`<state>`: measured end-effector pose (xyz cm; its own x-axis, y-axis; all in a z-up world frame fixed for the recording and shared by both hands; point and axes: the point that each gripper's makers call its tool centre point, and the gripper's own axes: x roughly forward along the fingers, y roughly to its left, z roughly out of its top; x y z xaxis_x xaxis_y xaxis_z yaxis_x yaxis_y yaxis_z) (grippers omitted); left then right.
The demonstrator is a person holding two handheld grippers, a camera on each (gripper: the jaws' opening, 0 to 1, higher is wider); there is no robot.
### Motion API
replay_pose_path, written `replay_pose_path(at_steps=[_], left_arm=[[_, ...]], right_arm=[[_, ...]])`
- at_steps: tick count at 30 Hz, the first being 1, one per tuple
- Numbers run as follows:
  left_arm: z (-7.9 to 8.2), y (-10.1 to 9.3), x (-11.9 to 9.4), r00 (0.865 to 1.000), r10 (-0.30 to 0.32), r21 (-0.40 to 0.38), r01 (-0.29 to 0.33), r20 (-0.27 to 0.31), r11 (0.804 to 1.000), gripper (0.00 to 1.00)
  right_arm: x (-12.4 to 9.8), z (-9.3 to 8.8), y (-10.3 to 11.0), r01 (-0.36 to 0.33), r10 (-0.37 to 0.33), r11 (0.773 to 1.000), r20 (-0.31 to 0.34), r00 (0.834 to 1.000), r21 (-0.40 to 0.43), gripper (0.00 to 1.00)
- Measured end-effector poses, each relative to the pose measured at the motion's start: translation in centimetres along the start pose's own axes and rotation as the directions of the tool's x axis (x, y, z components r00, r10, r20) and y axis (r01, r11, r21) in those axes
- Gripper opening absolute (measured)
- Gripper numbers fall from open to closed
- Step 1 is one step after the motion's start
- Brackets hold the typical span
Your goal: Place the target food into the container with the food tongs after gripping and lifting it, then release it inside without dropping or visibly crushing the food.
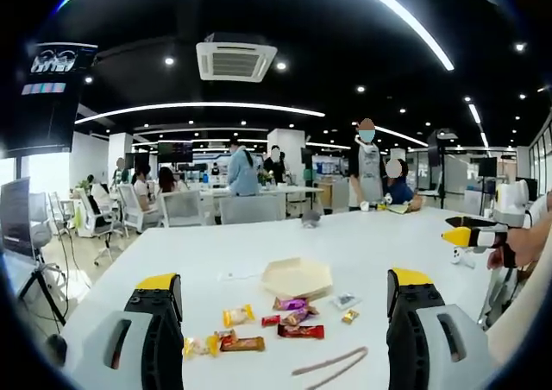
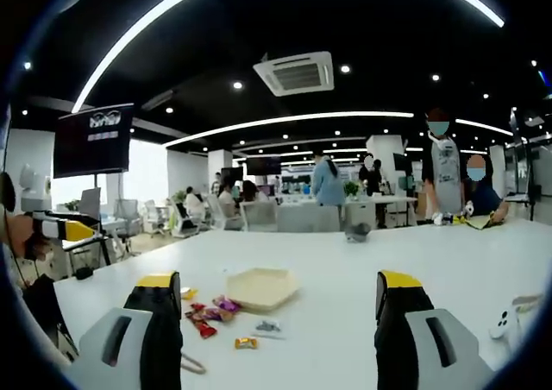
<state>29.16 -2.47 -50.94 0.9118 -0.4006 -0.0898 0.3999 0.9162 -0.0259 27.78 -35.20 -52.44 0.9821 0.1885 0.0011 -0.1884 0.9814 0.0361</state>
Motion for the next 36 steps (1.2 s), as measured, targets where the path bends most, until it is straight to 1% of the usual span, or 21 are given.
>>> replay_pose_path(at_steps=[9, 10, 13, 22, 24, 26, 29, 30, 31, 32, 34, 36], left_arm=[[-0.7, 0.2, -0.2, 1.0, -0.001, 0.002, 0.001, -0.013, 1.0, 0.99], [-0.8, 0.1, -0.2, 1.0, -0.005, 0.004, 0.005, -0.018, 1.0, 0.99], [-1.6, -0.5, 0.0, 0.998, -0.032, 0.007, 0.033, -0.055, 0.999, 0.99], [-2.3, -1.7, 0.2, 0.995, -0.07, 0.026, 0.072, -0.074, 0.997, 0.99], [-2.5, -1.8, 0.2, 0.994, -0.074, 0.033, 0.077, -0.081, 0.997, 0.99], [-3.0, -1.9, 0.2, 0.991, -0.077, 0.052, 0.083, -0.114, 0.995, 0.99], [-3.1, -2.0, 0.2, 0.989, -0.087, 0.064, 0.095, -0.118, 0.993, 0.99], [-3.3, -2.1, 0.2, 0.988, -0.093, 0.075, 0.103, -0.126, 0.992, 0.96], [-3.9, -2.2, 0.1, 0.981, -0.102, 0.099, 0.119, -0.163, 0.988, 0.93], [-4.7, -2.4, 0.0, 0.971, -0.111, 0.129, 0.141, -0.213, 0.982, 0.92], [-4.5, -2.9, 0.1, 0.972, -0.132, 0.12, 0.157, -0.195, 0.98, 0.94], [-4.7, -3.2, 0.1, 0.968, -0.144, 0.122, 0.171, -0.203, 0.978, 0.92]], right_arm=[[0.1, -0.2, 0.2, -0.004, 0.004, 1.0, -0.006, 1.0, 0.003, 0.95], [0.1, -0.3, 0.2, -0.006, 0.006, 1.0, -0.007, 1.0, 0.004, 0.95], [0.1, -0.3, 0.3, -0.011, 0.011, 1.0, -0.007, 1.0, 0.005, 0.94], [-0.2, -0.8, 0.5, -0.02, 0.02, 1.0, -0.03, 0.999, -0.003, 0.92], [-0.2, -0.9, 0.7, -0.028, 0.028, 1.0, -0.033, 0.999, -0.003, 0.89], [-0.1, -0.9, 0.8, -0.035, 0.035, 0.999, -0.032, 0.999, -0.007, 0.87], [0.0, -0.9, 1.1, -0.041, 0.041, 0.999, -0.033, 0.999, -0.009, 0.87], [0.1, -1.0, 1.1, -0.043, 0.042, 0.999, -0.035, 0.999, -0.01, 0.87], [0.2, -1.0, 1.2, -0.044, 0.044, 0.999, -0.036, 0.998, -0.01, 0.87], [0.3, -0.9, 1.4, -0.05, 0.049, 0.999, -0.034, 0.998, -0.009, 0.87], [0.4, -0.9, 1.5, -0.054, 0.053, 0.999, -0.034, 0.998, -0.01, 0.87], [0.5, -0.9, 1.7, -0.061, 0.061, 0.998, -0.036, 0.997, -0.012, 0.87]])
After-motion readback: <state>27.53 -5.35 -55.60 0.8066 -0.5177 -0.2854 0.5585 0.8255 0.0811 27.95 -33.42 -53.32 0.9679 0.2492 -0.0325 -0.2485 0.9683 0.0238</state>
